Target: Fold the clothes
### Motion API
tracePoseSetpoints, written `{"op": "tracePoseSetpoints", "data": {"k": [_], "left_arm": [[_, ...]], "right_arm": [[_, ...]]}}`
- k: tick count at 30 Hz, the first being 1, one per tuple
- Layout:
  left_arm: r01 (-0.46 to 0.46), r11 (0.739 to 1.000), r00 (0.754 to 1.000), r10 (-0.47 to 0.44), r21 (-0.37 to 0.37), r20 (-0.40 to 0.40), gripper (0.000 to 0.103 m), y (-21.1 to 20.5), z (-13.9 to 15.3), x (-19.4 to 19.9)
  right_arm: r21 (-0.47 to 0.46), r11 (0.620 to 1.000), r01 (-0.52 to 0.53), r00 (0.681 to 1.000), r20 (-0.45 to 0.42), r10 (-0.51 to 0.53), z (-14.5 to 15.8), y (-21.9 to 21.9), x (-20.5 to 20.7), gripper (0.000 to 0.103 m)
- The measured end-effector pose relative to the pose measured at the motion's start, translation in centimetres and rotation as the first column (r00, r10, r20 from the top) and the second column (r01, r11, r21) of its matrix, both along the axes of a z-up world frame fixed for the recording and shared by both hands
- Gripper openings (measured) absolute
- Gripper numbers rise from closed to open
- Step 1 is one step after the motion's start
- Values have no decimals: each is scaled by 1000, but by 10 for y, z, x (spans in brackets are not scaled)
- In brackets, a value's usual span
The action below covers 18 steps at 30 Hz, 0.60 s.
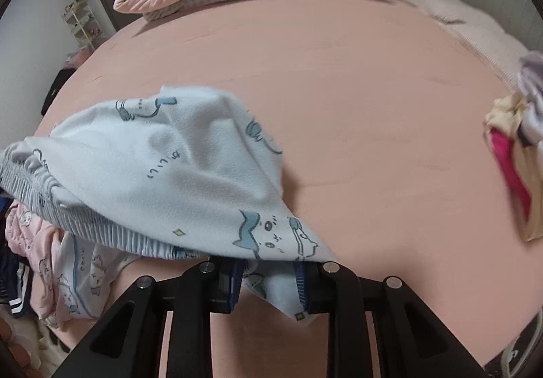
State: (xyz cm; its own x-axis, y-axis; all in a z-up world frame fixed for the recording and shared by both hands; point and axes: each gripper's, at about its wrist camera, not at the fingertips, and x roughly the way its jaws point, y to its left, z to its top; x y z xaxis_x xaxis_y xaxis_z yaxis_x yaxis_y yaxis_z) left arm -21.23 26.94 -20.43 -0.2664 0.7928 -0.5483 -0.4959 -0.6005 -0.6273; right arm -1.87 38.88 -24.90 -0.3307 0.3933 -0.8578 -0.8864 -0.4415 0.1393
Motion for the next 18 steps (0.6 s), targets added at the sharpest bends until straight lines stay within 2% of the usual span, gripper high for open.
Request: {"op": "tracePoseSetpoints", "data": {"k": [4, 10, 16, 18], "left_arm": [[4, 1000, 1000, -4, -12, -23, 11, -2, 3, 4], [37, 999, 997, -38, -18, -71, 11, 0, 15, 10], [112, 993, 984, -115, -28, -137, 11, 10, 42, 13], [145, 987, 972, -154, -62, -177, 11, 18, 54, 15]], "right_arm": [[57, 998, 28, 1000, -8, -28, 21, 6, 11, 15], [123, 992, 21, 1000, -21, -18, 56, 15, 24, 14], [107, 994, -5, 1000, -29, 8, 65, 12, 28, 14], [70, 998, -2, 999, -53, 6, 65, 19, 30, 14]]}}
